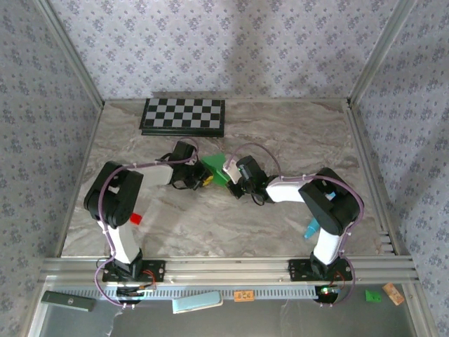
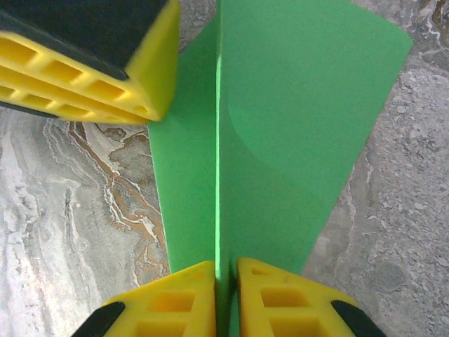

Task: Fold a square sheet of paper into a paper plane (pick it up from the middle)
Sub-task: Fourth fold the wing at the center of the table.

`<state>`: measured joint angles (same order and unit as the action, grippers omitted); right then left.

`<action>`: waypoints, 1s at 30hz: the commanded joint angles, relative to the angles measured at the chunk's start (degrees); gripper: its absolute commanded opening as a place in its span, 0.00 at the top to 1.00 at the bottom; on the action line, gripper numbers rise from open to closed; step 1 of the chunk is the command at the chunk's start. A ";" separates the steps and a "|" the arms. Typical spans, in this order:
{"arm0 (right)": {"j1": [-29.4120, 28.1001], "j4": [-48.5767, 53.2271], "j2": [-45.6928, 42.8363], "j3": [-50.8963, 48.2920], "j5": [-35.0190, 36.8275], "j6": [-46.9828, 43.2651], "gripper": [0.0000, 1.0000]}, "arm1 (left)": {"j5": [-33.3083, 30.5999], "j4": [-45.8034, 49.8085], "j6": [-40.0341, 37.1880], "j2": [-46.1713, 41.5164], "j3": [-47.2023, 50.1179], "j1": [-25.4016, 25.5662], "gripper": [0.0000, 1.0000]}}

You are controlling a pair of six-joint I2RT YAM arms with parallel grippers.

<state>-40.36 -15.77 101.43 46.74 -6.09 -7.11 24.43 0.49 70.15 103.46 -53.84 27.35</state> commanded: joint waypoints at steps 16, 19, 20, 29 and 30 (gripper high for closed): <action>0.54 -1.02 1.40 -0.62 -0.86 0.50 0.80 | -0.94 3.06 -1.99 3.68 -3.02 0.60 0.84; 0.55 -0.95 1.76 -0.29 -0.78 0.66 0.77 | -1.04 3.28 -2.01 3.77 -2.80 0.68 0.84; 0.54 -0.86 1.84 -0.15 -0.77 0.74 0.77 | -1.05 3.29 -2.02 3.79 -2.76 0.68 0.84; 0.39 -0.75 2.61 0.54 -0.68 0.79 0.71 | -0.91 3.46 -2.11 3.77 -2.69 0.92 0.84; 0.35 -0.75 2.72 0.71 -0.68 0.83 0.71 | -0.86 3.46 -2.05 3.77 -2.69 0.95 0.84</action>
<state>-40.10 -16.34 103.07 46.65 -6.50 -6.90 24.36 0.91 69.17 106.28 -55.72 27.55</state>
